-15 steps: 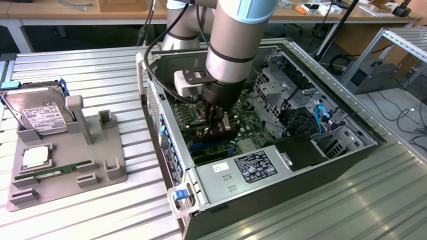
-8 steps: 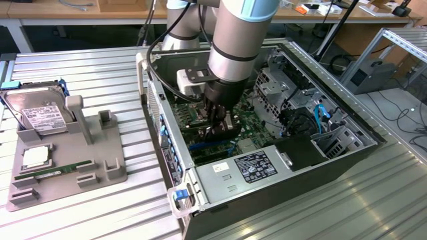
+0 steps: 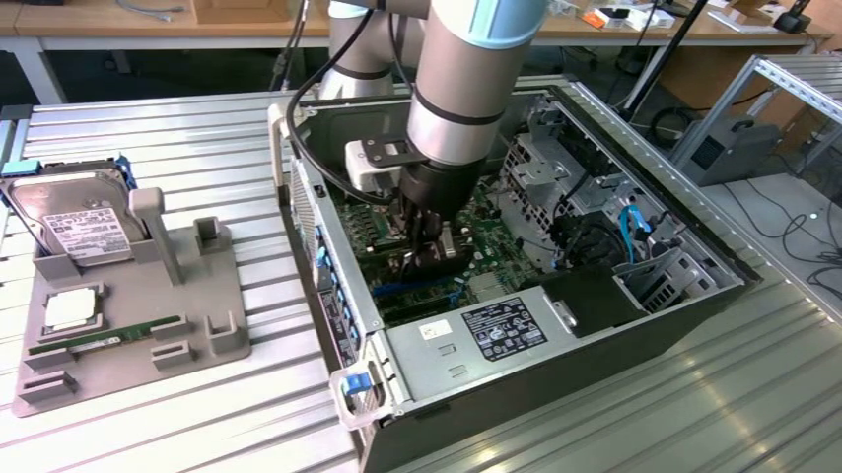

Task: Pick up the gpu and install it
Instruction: 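Insert the gpu into the slot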

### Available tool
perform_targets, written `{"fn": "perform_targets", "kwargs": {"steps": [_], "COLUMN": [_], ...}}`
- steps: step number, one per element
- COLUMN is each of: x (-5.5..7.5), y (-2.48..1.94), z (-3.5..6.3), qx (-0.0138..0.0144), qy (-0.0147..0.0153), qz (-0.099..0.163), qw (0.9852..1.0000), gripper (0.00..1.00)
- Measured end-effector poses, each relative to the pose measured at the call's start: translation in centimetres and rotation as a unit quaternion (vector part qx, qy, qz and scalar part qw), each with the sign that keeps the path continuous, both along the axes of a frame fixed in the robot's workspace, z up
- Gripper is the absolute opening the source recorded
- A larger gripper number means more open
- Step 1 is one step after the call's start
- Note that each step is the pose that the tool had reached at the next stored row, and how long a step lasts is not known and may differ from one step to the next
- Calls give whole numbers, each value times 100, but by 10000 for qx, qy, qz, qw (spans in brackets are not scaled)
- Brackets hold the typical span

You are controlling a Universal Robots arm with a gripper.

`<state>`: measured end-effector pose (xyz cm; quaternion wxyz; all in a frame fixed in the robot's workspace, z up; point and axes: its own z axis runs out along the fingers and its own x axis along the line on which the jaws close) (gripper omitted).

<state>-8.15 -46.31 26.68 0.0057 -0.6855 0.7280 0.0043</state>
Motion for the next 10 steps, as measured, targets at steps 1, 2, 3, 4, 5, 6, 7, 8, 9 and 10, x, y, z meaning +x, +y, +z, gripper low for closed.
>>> {"fn": "perform_targets", "kwargs": {"steps": [1, 2, 3, 4, 5, 6, 7, 8, 9, 10], "x": [0, 0, -1, 0, 0, -2, -8, -22, -42, -55], "y": [1, 1, 7, 13, 16, 17, 17, 18, 18, 18], "z": [-6, -13, -25, -29, -32, -33, -34, -37, -39, -41], "qx": [1, 2, 1, 0, 1, 1, 0, 2, 2, 2], "qy": [-1, -1, -1, 0, -1, 0, 0, -1, -1, -1], "qz": [0, 0, -1, -1, 0, 0, -1, 0, -1, -1], "qw": [10000, 10000, 10000, 10000, 10000, 10000, 10000, 10000, 10000, 10000], "gripper": [27, 27, 27, 27, 27, 27, 27, 27, 27, 27]}}
